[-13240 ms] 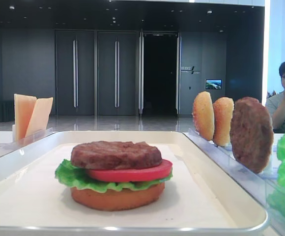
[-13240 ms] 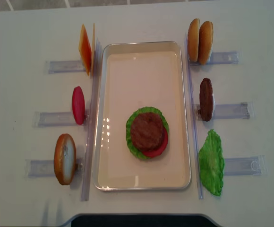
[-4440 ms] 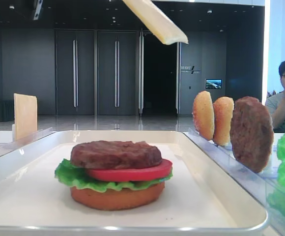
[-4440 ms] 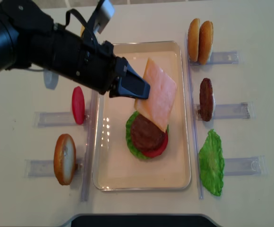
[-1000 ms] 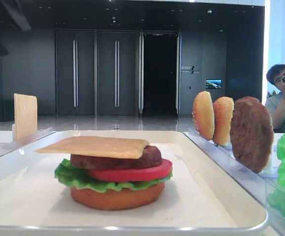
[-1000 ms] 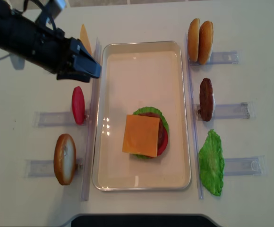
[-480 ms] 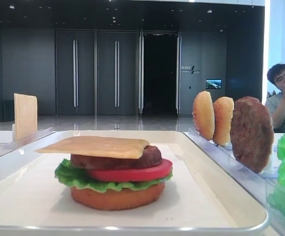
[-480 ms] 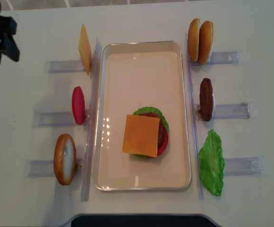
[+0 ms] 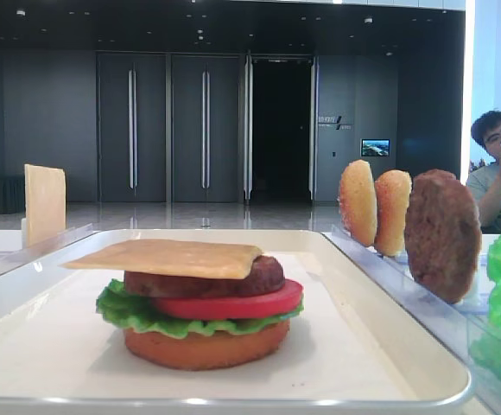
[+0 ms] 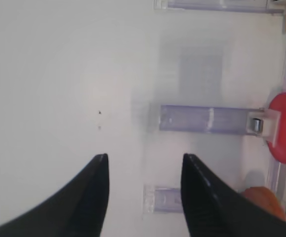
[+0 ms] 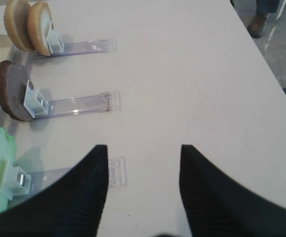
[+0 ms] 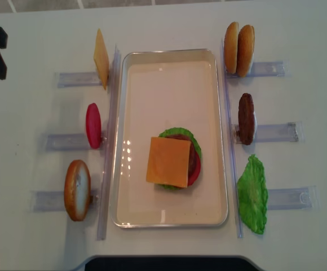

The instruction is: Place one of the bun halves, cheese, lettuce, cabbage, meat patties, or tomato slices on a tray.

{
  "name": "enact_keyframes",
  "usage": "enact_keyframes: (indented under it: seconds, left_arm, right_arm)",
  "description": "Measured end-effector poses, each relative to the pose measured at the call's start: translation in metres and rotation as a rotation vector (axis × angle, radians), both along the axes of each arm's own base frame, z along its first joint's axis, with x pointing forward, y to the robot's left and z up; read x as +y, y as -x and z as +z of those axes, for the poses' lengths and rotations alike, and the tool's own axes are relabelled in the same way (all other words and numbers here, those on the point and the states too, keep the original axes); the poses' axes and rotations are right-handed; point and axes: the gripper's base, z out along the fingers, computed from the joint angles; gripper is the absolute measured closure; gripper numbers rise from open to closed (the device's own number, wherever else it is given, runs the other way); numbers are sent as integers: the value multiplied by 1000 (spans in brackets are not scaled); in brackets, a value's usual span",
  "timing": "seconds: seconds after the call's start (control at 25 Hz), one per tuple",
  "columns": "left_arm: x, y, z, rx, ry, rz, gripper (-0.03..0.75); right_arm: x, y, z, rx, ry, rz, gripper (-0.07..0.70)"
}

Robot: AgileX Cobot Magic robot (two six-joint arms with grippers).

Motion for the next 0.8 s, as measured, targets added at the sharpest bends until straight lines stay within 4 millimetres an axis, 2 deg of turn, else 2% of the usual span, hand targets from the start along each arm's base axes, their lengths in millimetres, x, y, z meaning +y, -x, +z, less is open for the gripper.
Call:
enact_keyframes:
  seconds: [0.2, 0.44, 0.56, 0.8]
  left_arm:
    - [-13, 51, 18, -77, 21, 1, 356]
    - [-35, 127, 31, -224, 81, -22, 356]
    - [-42, 159, 25, -292, 78, -34, 356]
    - [-51, 211, -4, -433, 32, -74, 356]
  right_arm:
    - [0, 0, 0, 0, 0, 0, 280]
    - [0, 0, 0, 0, 0, 0, 280]
    - [0, 0, 0, 0, 0, 0, 280]
    - [0, 0, 0, 0, 0, 0, 280]
